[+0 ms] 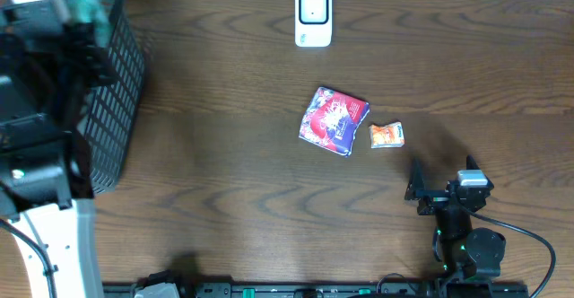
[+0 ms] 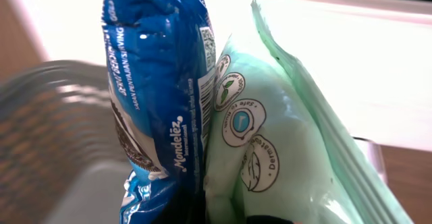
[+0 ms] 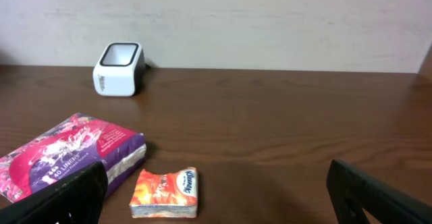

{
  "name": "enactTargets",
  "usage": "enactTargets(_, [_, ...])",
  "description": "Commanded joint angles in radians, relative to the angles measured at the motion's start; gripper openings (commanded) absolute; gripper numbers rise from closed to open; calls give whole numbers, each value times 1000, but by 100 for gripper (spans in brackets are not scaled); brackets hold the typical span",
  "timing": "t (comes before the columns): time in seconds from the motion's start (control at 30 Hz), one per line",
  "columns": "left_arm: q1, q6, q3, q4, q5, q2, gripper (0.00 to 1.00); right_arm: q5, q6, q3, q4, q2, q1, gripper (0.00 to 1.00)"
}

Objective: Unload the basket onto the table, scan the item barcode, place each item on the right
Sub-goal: 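Grasp the blue snack pack and green wipes pack together with left gripper, then carry both packs out and lower them beside the tissue pack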

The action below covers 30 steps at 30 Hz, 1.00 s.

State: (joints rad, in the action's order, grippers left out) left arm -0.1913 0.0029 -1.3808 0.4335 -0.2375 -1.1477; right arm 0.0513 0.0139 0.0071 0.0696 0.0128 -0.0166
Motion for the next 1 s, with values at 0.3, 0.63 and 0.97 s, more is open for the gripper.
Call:
enactTargets(0.3, [430,-140,-18,118,-24,-240,7,0,-8,-2,3,-4,-2,99])
enactTargets(0.63, [563,-148,-18,97,155,-584,8,0,-8,-2,3,-4,-2,99])
enactTargets(0.97, [630,-275,-18,95,159,-694,53,0,-8,-2,3,-4,-2,99])
